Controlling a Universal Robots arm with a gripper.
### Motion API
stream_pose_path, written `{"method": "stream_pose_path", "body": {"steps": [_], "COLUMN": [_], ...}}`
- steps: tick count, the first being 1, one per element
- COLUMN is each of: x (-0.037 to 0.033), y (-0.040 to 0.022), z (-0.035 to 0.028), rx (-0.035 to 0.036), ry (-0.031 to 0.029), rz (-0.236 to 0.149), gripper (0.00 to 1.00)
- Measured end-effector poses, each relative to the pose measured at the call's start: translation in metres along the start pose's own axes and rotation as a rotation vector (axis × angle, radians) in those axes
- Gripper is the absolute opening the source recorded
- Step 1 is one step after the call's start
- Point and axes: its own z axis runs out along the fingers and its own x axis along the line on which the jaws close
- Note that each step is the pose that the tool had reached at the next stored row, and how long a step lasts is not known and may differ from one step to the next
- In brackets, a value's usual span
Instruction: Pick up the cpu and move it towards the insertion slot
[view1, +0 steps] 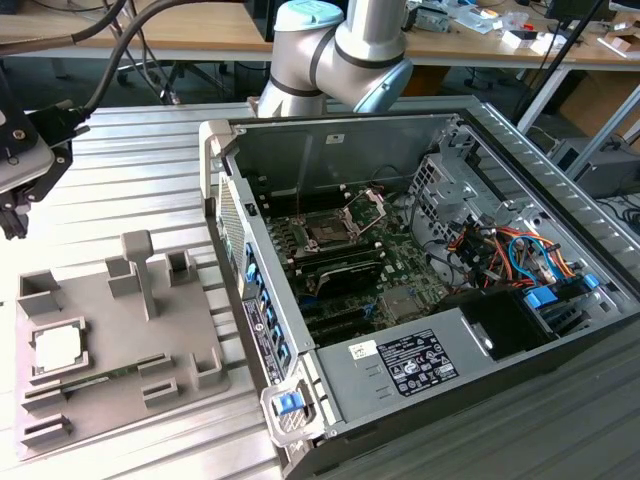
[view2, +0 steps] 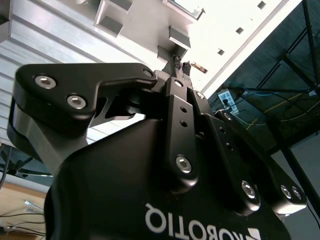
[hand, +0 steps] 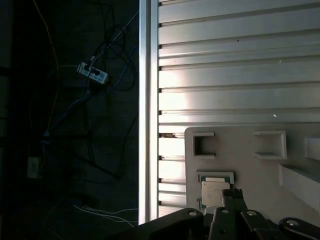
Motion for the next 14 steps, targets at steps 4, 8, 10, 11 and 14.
{"method": "stream_pose_path", "body": {"steps": [4, 8, 10, 11, 14], "x": [0.0004, 0.0004, 0.0004, 0.0004, 0.0004], "y": [-0.0011, -0.0017, -0.0018, -0.0018, -0.0019], "z": [0.0009, 0.0026, 0.0032, 0.0036, 0.0043], "rx": [0.0001, 0.0, 0.0, 0.0001, 0.0], "ry": [0.0002, 0.0, 0.0001, 0.0001, 0.0001], "rz": [0.0, 0.0, 0.0, 0.0, 0.0], "gripper": [0.11, 0.11, 0.11, 0.11, 0.11]}}
